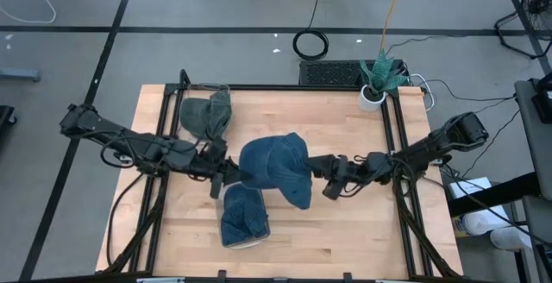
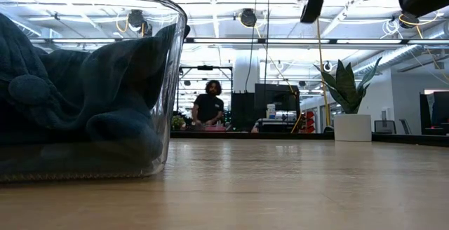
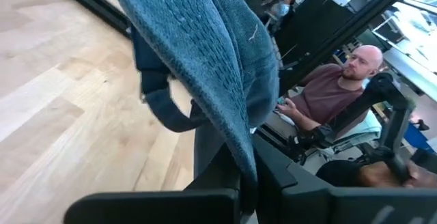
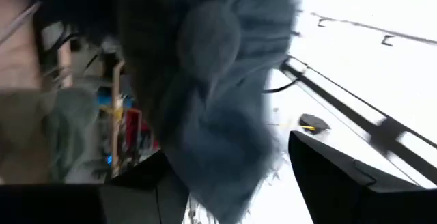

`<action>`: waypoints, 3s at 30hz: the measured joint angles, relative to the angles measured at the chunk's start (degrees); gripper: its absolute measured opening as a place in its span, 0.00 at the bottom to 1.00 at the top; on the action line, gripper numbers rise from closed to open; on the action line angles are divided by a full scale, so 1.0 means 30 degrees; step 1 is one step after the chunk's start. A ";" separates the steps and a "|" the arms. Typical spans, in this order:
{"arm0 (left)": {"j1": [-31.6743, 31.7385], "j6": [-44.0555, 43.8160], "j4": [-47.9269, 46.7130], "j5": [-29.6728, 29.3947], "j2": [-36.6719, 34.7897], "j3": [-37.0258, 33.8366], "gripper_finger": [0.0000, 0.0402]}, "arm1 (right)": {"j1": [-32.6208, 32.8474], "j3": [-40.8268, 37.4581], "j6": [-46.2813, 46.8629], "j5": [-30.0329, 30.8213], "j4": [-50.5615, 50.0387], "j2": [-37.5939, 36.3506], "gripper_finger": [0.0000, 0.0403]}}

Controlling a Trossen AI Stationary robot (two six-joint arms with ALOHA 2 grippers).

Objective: Pick & Place hat
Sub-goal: Put the blue cap into the bottom transparent bin

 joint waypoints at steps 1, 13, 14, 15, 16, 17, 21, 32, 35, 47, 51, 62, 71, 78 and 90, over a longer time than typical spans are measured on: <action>0.0058 -0.0102 -0.0187 -0.0011 -0.0005 0.0000 0.02 | 0.0249 0.0000 -0.0044 -0.0008 0.0341 -0.0001 0.55; 0.0313 -0.0240 -0.0782 0.0149 0.0002 0.0000 0.03 | 0.1251 0.0007 0.0611 -0.0883 0.0907 -0.0007 0.42; 0.0313 -0.0242 -0.0834 0.0148 0.0002 0.0000 0.04 | 0.1185 0.0007 0.1092 -0.0852 0.0925 -0.0013 0.38; 0.0313 -0.0277 -0.0953 0.0155 0.0002 0.0000 0.05 | 0.1148 0.0003 0.1609 -0.0685 0.0915 -0.0015 0.33; 0.0313 -0.0281 -0.1084 0.0148 0.0002 0.0000 0.05 | 0.1133 0.0026 0.2138 -0.0268 0.0888 -0.0010 0.28; 0.0320 -0.0265 -0.1177 0.0142 0.0002 0.0000 0.04 | 0.1133 0.0142 0.2669 0.0353 0.0822 -0.0007 0.21; 0.0347 0.0876 -0.1118 0.0063 0.0002 0.0000 0.02 | 0.1290 0.1388 0.4255 0.4393 -0.0080 -0.0030 0.03; 0.0350 0.5921 -0.0460 -0.1909 0.0002 0.0000 0.27 | 0.1368 0.8108 1.3086 1.2067 -1.7684 -0.0007 0.00; 0.0350 0.6627 -0.0462 -0.2206 0.0002 0.0000 0.32 | 0.1548 0.9536 1.5156 1.2060 -2.0641 -0.0007 0.00; 0.0350 0.7841 -0.0467 -0.2250 0.0002 0.0000 0.36 | 0.0317 1.4967 2.4411 0.5622 -3.3393 -0.0015 0.00; 0.0350 0.9248 -0.0467 -0.2272 0.0002 -0.0001 0.34 | -0.1220 1.6169 2.7912 -0.0567 -3.7218 -0.0036 0.00; 0.0500 1.4742 0.1941 -0.2167 0.0010 -0.0022 0.37 | -0.3515 1.6684 2.9654 -0.8386 -4.0443 -0.0226 0.00; -0.0596 2.0257 0.7617 -0.2510 0.0002 -0.0022 0.33 | -0.3508 1.6658 2.9775 -0.9369 -4.0421 -0.0226 0.00; -0.0653 1.9937 0.7426 -0.3999 0.0143 -0.0015 0.32 | -0.3530 1.6655 3.2654 -0.4958 -3.7984 -0.0226 0.00; -0.0392 2.3021 0.8563 -0.8654 0.3393 -0.0015 0.32 | -0.5211 1.6655 3.4943 0.2611 -3.2580 -0.0120 0.00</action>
